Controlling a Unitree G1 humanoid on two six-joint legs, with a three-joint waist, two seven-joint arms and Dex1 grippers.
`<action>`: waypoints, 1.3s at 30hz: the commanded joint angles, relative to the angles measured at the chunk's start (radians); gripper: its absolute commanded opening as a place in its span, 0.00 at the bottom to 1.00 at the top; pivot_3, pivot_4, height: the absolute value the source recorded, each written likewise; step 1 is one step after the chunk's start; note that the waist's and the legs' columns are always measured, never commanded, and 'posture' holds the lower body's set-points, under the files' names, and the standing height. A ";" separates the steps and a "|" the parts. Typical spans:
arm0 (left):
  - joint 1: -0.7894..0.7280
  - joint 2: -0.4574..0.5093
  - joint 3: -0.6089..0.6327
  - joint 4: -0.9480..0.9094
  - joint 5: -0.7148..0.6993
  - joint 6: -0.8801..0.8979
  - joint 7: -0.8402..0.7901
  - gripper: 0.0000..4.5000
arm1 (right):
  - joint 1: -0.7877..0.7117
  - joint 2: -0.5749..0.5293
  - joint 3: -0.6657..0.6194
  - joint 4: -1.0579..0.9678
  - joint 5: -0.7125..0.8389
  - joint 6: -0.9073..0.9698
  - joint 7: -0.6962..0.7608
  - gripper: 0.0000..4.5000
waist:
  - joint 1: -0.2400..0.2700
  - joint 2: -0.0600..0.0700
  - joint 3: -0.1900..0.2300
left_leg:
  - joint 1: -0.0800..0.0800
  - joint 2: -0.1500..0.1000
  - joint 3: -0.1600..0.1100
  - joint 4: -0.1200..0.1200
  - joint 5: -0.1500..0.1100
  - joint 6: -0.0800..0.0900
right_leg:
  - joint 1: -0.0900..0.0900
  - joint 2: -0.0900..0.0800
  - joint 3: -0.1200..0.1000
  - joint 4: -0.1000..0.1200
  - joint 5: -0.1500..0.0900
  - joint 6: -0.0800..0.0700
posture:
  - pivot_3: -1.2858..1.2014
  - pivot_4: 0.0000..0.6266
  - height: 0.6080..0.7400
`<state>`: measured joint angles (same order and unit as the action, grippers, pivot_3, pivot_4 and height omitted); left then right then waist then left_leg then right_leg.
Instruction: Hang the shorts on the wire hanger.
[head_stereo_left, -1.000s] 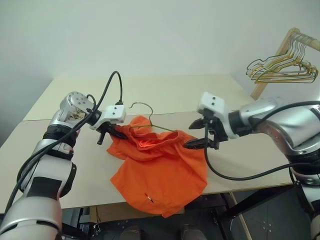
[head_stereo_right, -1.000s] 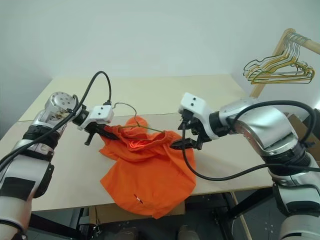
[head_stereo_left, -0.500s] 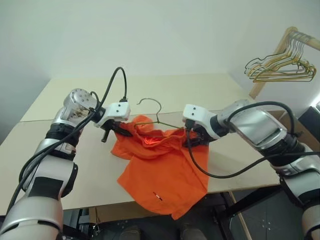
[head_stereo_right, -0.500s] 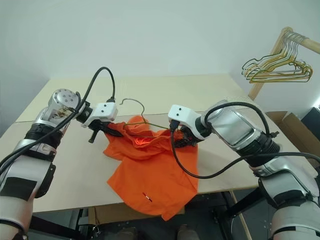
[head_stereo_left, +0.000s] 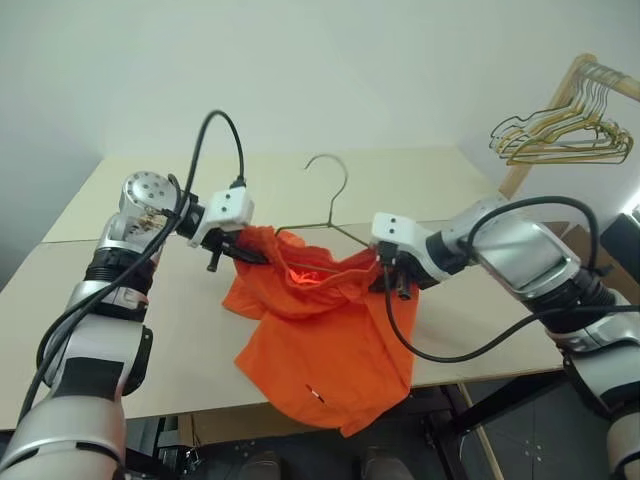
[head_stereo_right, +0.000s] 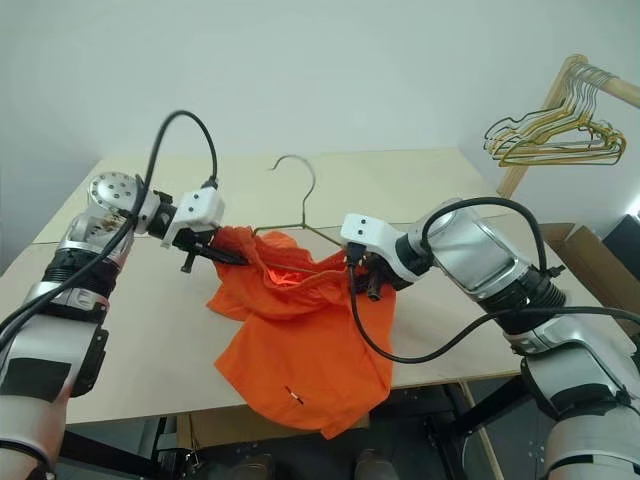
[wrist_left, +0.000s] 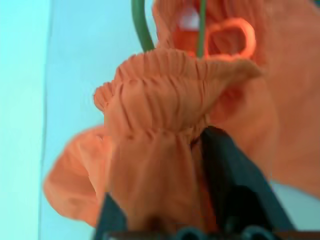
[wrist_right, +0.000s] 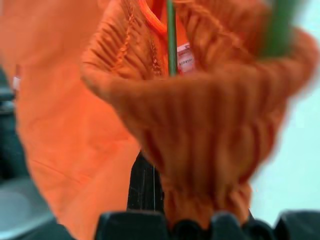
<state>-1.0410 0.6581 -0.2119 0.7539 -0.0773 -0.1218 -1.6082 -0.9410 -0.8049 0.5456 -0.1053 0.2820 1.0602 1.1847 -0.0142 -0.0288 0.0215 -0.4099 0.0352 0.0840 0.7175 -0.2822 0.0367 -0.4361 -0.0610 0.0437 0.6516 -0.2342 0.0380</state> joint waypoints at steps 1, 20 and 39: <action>0.009 0.031 0.090 -0.083 -0.065 0.052 0.041 0.61 | 0.062 -0.062 -0.149 -0.064 0.082 0.088 0.003 0.00 | 0.003 0.000 0.000 | 0.000 0.000 0.000 0.000 0.000 0.000 | 0.000 0.000 0.000 0.000 0.000 0.000 | 0.52 0.00 1.00; 0.307 -0.155 0.370 -0.993 -0.540 0.717 0.664 1.00 | 0.600 -0.063 -0.940 -0.438 0.350 0.554 -0.461 0.00 | -0.003 0.000 0.000 | 0.012 -0.001 -0.009 0.000 0.000 0.000 | 0.014 -0.001 0.001 -0.001 0.000 0.001 | 0.47 0.00 1.00; 0.289 -0.250 0.334 -1.008 -0.639 0.740 0.817 1.00 | 0.720 -0.068 -1.440 -0.263 0.866 0.554 -1.316 0.00 | -0.133 0.004 -0.003 | 0.022 -0.002 -0.007 -0.007 0.000 0.000 | 0.022 0.001 0.009 -0.005 0.000 0.001 | 0.42 0.00 1.00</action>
<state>-0.7206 0.4088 0.1217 -0.2521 -0.7083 0.6477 -0.7840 -0.1907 -0.8460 -0.8351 -0.3817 1.1057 1.6066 -0.0656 -0.1469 -0.0243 0.0183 -0.3877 0.0329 0.0770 0.7106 -0.2825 0.0368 -0.4140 -0.0599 0.0527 0.6460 -0.2341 0.0394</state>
